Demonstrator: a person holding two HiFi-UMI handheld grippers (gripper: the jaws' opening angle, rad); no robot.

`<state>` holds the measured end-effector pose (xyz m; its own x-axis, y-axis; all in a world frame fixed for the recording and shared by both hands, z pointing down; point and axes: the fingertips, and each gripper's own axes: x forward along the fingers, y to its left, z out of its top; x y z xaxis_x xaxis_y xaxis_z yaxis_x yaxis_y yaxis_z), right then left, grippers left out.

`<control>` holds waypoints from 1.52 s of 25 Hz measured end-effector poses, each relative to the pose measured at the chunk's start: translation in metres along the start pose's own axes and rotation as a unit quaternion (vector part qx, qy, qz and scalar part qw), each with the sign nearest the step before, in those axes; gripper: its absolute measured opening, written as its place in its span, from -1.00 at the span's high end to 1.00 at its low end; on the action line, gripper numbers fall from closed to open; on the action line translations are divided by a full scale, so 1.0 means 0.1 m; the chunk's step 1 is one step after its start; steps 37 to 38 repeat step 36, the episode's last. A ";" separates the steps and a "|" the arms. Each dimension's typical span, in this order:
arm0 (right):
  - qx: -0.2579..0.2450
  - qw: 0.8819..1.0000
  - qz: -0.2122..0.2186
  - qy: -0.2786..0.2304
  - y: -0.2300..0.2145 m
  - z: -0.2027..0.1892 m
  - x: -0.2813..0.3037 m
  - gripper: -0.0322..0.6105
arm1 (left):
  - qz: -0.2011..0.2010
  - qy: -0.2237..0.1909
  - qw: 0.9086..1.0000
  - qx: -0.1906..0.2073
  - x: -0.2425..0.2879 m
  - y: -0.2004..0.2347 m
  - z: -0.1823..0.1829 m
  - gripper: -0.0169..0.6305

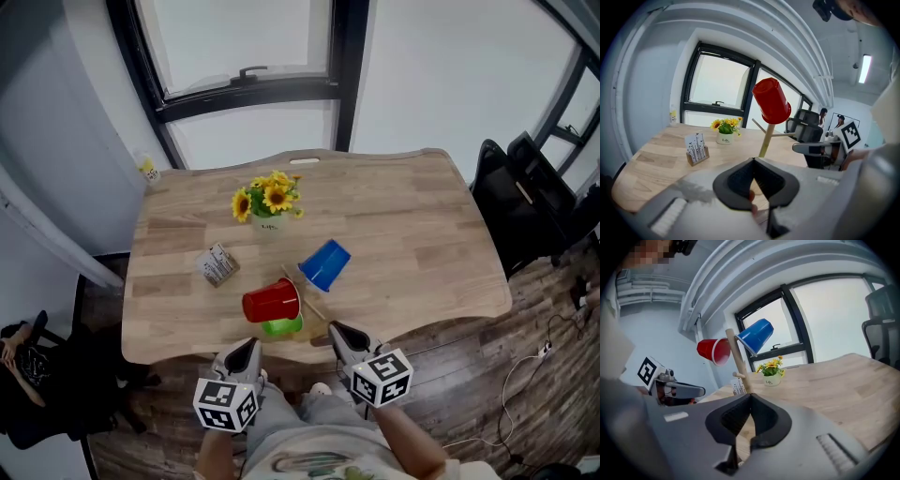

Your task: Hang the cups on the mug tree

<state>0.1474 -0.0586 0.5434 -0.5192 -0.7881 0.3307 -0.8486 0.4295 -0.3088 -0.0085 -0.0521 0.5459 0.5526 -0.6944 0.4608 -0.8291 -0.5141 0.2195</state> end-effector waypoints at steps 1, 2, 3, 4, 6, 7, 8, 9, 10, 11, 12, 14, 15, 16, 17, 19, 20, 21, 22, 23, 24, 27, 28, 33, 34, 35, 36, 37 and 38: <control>0.003 1.000 0.001 -0.002 0.01 0.01 -0.02 0.90 | -0.002 -0.002 1.000 0.003 0.01 -0.03 0.01 0.95; 0.003 1.000 0.000 -0.003 0.02 0.02 -0.04 0.90 | -0.004 -0.004 1.000 0.007 0.01 -0.05 0.02 0.95; 0.001 1.000 -0.003 -0.003 0.02 0.03 -0.06 0.90 | -0.006 -0.006 1.000 0.010 0.01 -0.07 0.03 0.95; -0.005 1.000 -0.007 -0.004 0.03 0.04 -0.09 0.90 | -0.008 -0.008 1.000 0.012 0.02 -0.10 0.05 0.95; -0.020 1.000 -0.014 -0.006 0.04 0.06 -0.13 0.90 | -0.015 -0.010 1.000 0.016 0.03 -0.16 0.06 0.95; -0.029 0.999 -0.017 -0.007 0.05 0.07 -0.16 0.90 | -0.018 -0.010 1.000 0.017 0.04 -0.19 0.07 0.95; -0.038 0.999 -0.020 -0.007 0.06 0.08 -0.18 0.90 | -0.022 -0.011 1.000 0.019 0.05 -0.22 0.08 0.95; -0.045 0.999 -0.022 -0.007 0.06 0.09 -0.20 0.90 | -0.025 -0.011 0.999 0.020 0.05 -0.25 0.08 0.95; -0.051 0.998 -0.025 -0.007 0.07 0.09 -0.21 0.90 | -0.029 -0.012 0.999 0.022 0.05 -0.28 0.09 0.95; -0.056 0.998 -0.027 -0.006 0.08 0.10 -0.22 0.90 | -0.032 -0.012 0.999 0.024 0.06 -0.30 0.10 0.95; -0.061 0.998 -0.029 -0.005 0.08 0.10 -0.23 0.90 | -0.035 -0.012 0.999 0.025 0.06 -0.32 0.11 0.95; -0.069 0.997 -0.034 -0.004 0.09 0.10 -0.24 0.90 | -0.041 -0.011 0.999 0.028 0.08 -0.34 0.11 0.95; -0.072 0.997 -0.035 -0.003 0.10 0.11 -0.25 0.90 | -0.043 -0.011 0.999 0.029 0.08 -0.36 0.11 0.95; -0.073 0.997 -0.036 -0.002 0.10 0.11 -0.26 0.90 | -0.045 -0.010 0.999 0.030 0.09 -0.37 0.12 0.95; -0.075 0.996 -0.038 -0.001 0.10 0.11 -0.26 0.90 | -0.046 -0.009 0.998 0.030 0.09 -0.38 0.12 0.95; -0.079 0.996 -0.041 0.001 0.10 0.11 -0.28 0.90 | -0.050 -0.008 0.998 0.032 0.10 -0.41 0.12 0.95; -0.080 0.996 -0.042 0.001 0.09 0.11 -0.29 0.90 | -0.052 -0.008 0.998 0.033 0.11 -0.42 0.13 0.95; -0.081 0.996 -0.043 0.001 0.09 0.11 -0.29 0.90 | -0.054 -0.008 0.998 0.034 0.11 -0.43 0.13 0.95; -0.082 0.996 -0.044 0.002 0.09 0.11 -0.30 0.90 | -0.055 -0.007 0.998 0.035 0.12 -0.43 0.13 0.95; -0.082 0.996 -0.046 0.002 0.09 0.11 -0.30 0.90 | -0.057 -0.006 0.998 0.035 0.12 -0.44 0.12 0.95; -0.081 0.996 -0.047 0.003 0.09 0.10 -0.30 0.90 | -0.058 -0.005 0.998 0.036 0.13 -0.44 0.12 0.95; -0.082 0.995 -0.050 0.006 0.08 0.09 -0.31 0.90 | -0.061 -0.005 0.997 0.037 0.14 -0.46 0.12 0.95; -0.083 0.995 -0.051 0.007 0.07 0.09 -0.31 0.90 | -0.061 -0.005 0.997 0.037 0.14 -0.46 0.12 0.95; -0.085 0.995 -0.055 0.009 0.06 0.09 -0.33 0.90 | -0.065 -0.007 0.997 0.038 0.16 -0.49 0.13 0.95; -0.086 0.995 -0.056 0.009 0.06 0.09 -0.34 0.90 | -0.066 -0.007 0.997 0.038 0.16 -0.50 0.14 0.95; -0.086 0.995 -0.057 0.009 0.06 0.08 -0.34 0.90 | -0.068 -0.008 0.997 0.038 0.17 -0.51 0.14 0.95; -0.086 0.995 -0.058 0.009 0.05 0.08 -0.34 0.90 | -0.069 -0.009 0.997 0.039 0.17 -0.51 0.14 0.95; -0.086 0.995 -0.058 0.009 0.05 0.08 -0.34 0.90 | -0.069 -0.009 0.997 0.039 0.17 -0.51 0.14 0.95; -0.086 0.995 -0.058 0.009 0.05 0.08 -0.34 0.90 | -0.069 -0.009 0.997 0.039 0.17 -0.51 0.14 0.95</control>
